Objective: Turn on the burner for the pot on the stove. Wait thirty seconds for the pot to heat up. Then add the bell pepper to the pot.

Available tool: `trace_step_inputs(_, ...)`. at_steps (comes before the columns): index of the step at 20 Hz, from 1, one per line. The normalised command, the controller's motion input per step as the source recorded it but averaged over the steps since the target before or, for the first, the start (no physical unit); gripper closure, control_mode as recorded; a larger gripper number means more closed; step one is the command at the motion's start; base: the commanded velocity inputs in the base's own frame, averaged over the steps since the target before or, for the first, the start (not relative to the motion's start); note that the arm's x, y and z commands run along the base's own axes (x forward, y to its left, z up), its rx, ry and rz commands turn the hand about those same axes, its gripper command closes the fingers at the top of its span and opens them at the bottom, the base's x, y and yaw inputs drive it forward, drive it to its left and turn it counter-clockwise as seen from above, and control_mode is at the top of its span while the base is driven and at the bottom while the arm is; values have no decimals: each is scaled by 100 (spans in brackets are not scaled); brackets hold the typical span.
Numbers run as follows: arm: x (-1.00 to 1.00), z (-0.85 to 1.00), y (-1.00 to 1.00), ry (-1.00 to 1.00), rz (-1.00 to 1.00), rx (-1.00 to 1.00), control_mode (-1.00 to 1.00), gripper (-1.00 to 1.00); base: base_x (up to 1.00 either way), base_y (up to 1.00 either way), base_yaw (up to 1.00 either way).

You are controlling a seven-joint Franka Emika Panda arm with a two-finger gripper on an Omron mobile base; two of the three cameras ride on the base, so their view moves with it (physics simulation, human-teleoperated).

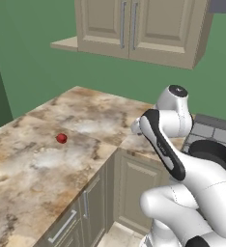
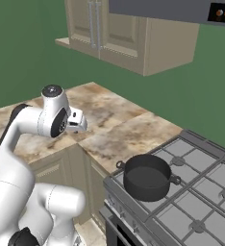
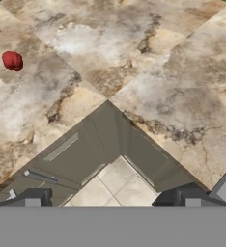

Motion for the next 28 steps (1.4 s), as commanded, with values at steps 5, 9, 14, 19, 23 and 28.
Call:
trace_step_inputs(5, 0, 0, 0, 0, 0, 0, -100, -100, 0, 0, 0)
trace_step_inputs(9, 0, 0, 0, 0, 0, 0, -100, -100, 0, 0, 0)
trace_step_inputs(14, 0, 0, 0, 0, 0, 0, -100, -100, 0, 0, 0)
trace_step_inputs(19, 0, 0, 0, 0, 0, 0, -100, -100, 0, 0, 0)
trace_step_inputs(23, 0, 0, 0, 0, 0, 0, -100, -100, 0, 0, 0)
trace_step_inputs(28, 0, 0, 0, 0, 0, 0, -100, -100, 0, 0, 0)
